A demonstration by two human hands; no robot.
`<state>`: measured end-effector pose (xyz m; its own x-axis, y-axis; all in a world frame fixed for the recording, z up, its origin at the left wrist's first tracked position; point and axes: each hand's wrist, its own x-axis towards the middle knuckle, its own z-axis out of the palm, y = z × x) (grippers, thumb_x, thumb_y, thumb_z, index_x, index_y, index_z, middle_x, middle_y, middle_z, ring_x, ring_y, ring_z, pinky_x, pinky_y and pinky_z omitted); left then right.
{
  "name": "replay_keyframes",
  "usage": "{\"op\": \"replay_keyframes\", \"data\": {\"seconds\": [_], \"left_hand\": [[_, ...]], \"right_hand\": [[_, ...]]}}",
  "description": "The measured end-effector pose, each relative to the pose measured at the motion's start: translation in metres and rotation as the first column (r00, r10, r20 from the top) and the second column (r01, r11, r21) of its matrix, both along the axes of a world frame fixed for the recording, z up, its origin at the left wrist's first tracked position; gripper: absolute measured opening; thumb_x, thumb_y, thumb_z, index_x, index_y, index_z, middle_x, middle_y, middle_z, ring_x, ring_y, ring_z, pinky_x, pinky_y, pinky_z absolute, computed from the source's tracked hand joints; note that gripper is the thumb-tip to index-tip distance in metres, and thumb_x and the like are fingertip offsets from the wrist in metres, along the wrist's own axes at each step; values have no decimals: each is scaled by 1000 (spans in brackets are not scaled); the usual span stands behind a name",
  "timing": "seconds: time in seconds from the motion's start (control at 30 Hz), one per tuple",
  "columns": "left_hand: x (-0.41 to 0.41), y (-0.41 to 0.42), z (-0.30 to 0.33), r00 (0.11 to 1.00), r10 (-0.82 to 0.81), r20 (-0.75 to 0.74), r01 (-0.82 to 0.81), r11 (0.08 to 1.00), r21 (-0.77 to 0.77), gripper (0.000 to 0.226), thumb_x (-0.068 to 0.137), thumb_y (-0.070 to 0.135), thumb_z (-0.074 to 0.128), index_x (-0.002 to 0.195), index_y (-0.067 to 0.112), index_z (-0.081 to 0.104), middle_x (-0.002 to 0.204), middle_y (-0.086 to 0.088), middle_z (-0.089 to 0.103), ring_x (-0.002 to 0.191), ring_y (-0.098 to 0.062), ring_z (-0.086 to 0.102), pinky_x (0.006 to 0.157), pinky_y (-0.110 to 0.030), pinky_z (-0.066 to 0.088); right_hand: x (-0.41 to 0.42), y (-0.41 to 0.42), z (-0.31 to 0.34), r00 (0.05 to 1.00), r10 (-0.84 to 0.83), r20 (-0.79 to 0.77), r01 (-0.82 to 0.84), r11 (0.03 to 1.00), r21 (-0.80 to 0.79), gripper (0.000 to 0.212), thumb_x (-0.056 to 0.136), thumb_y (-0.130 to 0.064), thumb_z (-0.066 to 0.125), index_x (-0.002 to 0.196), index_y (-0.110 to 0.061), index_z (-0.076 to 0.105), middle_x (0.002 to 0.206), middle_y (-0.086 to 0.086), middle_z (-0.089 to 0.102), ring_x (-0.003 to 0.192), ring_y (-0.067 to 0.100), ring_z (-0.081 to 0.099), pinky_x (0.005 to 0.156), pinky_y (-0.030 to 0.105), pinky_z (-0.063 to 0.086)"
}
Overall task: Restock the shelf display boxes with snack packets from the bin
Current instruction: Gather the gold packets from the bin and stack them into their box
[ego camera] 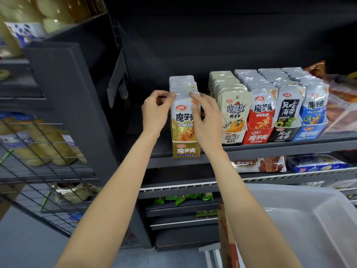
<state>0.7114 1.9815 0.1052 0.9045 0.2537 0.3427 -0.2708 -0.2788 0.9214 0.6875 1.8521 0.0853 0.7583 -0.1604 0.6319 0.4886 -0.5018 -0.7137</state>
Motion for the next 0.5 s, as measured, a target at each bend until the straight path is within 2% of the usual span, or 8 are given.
{"op": "replay_keyframes", "data": {"seconds": [0.1, 0.13, 0.2, 0.23, 0.3, 0.37, 0.43, 0.5], "left_hand": [[4, 0, 1, 996, -24, -80, 21, 999, -39, 18, 89, 31, 64, 93, 14, 62, 83, 1, 64, 70, -4, 58, 58, -15, 44], [4, 0, 1, 995, -25, -94, 18, 997, -75, 20, 88, 31, 65, 94, 13, 61, 80, 2, 63, 67, -2, 57, 56, -13, 43], [2, -1, 1, 997, 2, -76, -12, 992, -126, 24, 88, 31, 65, 103, 13, 59, 80, 6, 61, 67, 2, 58, 56, -11, 43], [-1, -3, 1, 998, 17, -59, -25, 991, -131, 29, 89, 31, 63, 110, 13, 57, 87, 7, 61, 74, 3, 59, 61, -10, 45], [-3, -8, -4, 998, 1, -63, -10, 990, -144, 41, 94, 36, 55, 129, 16, 49, 112, 7, 59, 98, 0, 58, 80, -15, 48], [-9, -17, -6, 986, -118, -116, 93, 975, -203, 59, 93, 54, 41, 143, 23, 36, 135, 3, 51, 118, -7, 53, 99, -28, 46], [-14, -24, -8, 955, -255, -153, 203, 935, -291, 77, 84, 72, 30, 147, 28, 29, 138, 0, 52, 122, -12, 53, 104, -38, 43], [-17, -30, -6, 938, -322, -127, 266, 905, -331, 67, 93, 65, 21, 147, 26, 32, 132, -3, 57, 117, -14, 57, 104, -40, 44]], "right_hand": [[2, 2, 0, 999, -9, -51, 11, 999, 45, 30, 95, -13, 51, 123, -15, 61, 128, 5, 52, 112, 2, 42, 89, -2, 29], [1, 2, 0, 998, -4, -62, 8, 999, 53, 31, 95, -13, 51, 125, -16, 60, 129, 4, 50, 115, 5, 43, 92, 0, 29], [1, 3, -1, 995, 22, -99, -16, 998, 62, 37, 95, -15, 51, 132, -19, 53, 136, 4, 46, 125, 11, 41, 102, 12, 32], [1, 3, -2, 989, 53, -135, -44, 996, 73, 43, 96, -18, 50, 138, -20, 45, 141, 4, 41, 130, 13, 37, 106, 20, 32], [2, 5, -2, 965, 153, -215, -130, 985, 115, 55, 97, -24, 47, 148, -22, 26, 152, 2, 28, 139, 13, 27, 112, 29, 28], [3, 7, 1, 929, 253, -269, -211, 961, 177, 63, 99, -28, 43, 152, -23, 8, 157, -1, 19, 143, 12, 21, 117, 36, 23], [2, 9, 5, 897, 311, -314, -247, 942, 227, 65, 100, -25, 40, 152, -23, 1, 157, -2, 20, 142, 11, 22, 116, 30, 21], [1, 9, 8, 877, 340, -341, -256, 929, 268, 65, 100, -22, 41, 152, -23, 1, 154, -2, 29, 138, 10, 31, 107, 20, 26]]}}
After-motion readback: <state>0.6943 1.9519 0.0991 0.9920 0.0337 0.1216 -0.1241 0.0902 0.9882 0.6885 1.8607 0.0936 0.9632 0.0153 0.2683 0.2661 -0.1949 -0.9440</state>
